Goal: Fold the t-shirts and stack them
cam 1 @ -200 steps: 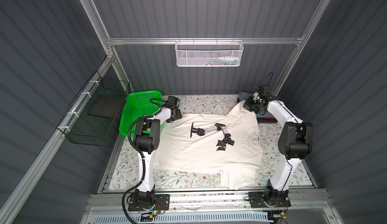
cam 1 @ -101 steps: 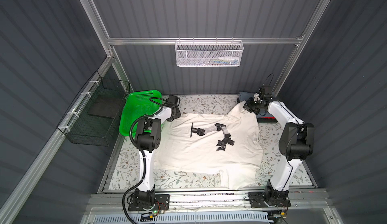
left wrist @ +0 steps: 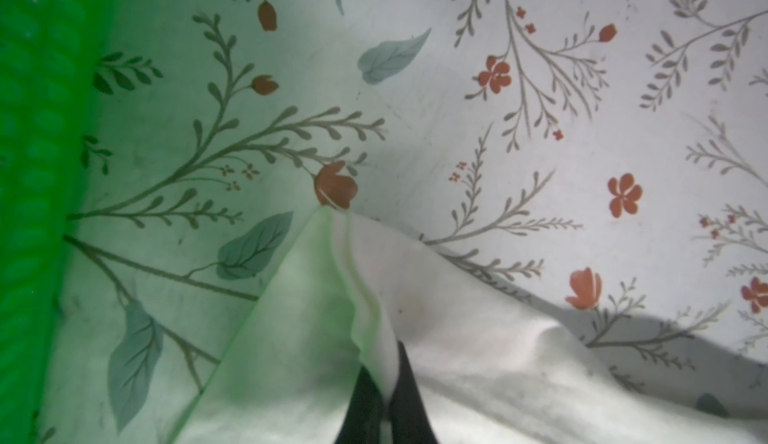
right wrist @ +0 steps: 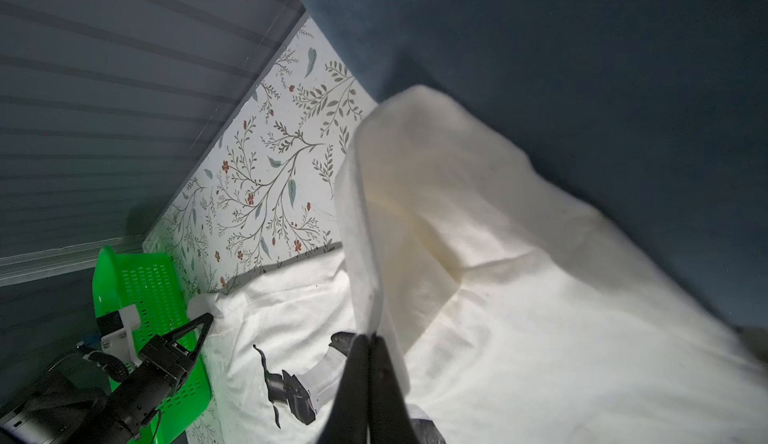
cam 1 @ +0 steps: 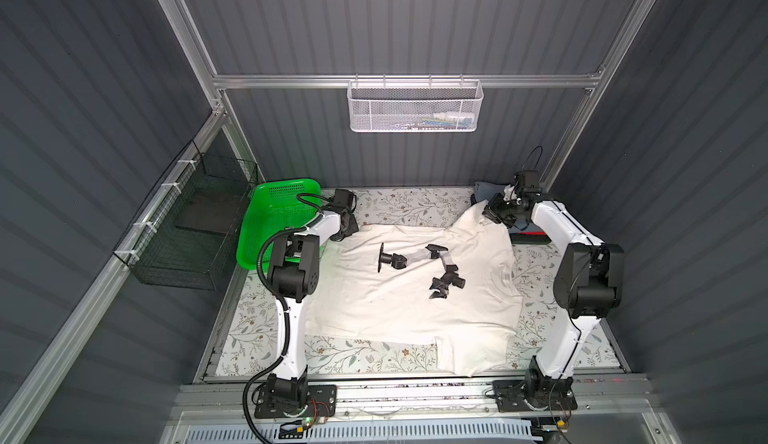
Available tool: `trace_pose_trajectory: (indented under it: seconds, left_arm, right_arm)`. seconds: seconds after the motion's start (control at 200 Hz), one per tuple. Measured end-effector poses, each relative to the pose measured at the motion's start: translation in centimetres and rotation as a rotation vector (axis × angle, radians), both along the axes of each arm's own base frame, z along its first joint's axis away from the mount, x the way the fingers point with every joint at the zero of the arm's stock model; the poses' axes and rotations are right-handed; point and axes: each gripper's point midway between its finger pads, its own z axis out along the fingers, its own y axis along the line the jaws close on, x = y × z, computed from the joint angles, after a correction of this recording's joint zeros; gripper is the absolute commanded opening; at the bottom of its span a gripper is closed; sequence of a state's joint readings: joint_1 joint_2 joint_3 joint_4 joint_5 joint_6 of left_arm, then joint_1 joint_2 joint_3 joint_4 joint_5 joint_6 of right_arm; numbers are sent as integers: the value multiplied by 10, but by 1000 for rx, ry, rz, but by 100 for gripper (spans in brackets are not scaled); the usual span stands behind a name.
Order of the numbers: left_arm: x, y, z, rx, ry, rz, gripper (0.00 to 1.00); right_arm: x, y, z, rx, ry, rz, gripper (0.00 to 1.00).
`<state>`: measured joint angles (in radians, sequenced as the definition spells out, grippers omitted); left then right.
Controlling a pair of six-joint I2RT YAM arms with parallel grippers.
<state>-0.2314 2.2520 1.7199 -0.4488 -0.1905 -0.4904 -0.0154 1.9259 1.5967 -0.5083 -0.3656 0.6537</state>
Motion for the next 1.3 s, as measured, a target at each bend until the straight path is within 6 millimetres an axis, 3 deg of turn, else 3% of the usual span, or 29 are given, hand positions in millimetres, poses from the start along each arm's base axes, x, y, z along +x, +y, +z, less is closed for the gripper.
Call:
trace_pose_trajectory:
  seconds: [0.205, 0.365, 0.605, 0.96, 1.296]
  left_arm:
    - [0, 7, 6, 0, 3, 13, 6]
    - [4, 13, 30, -9, -37, 24, 6]
    - [12, 15, 56, -47, -82, 24, 9]
    - [14, 21, 63, -90, -74, 24, 6]
    - [-2, 16, 63, -129, -48, 5, 4]
  right_arm:
    - [-12, -5, 27, -30, -30, -18, 0]
    - [-22, -9, 48, -47, -69, -31, 0]
    - [-34, -13, 37, -71, -25, -44, 0]
    - [-45, -24, 39, -92, -1, -66, 0]
    - [-76, -28, 50, -111, 10, -69, 0]
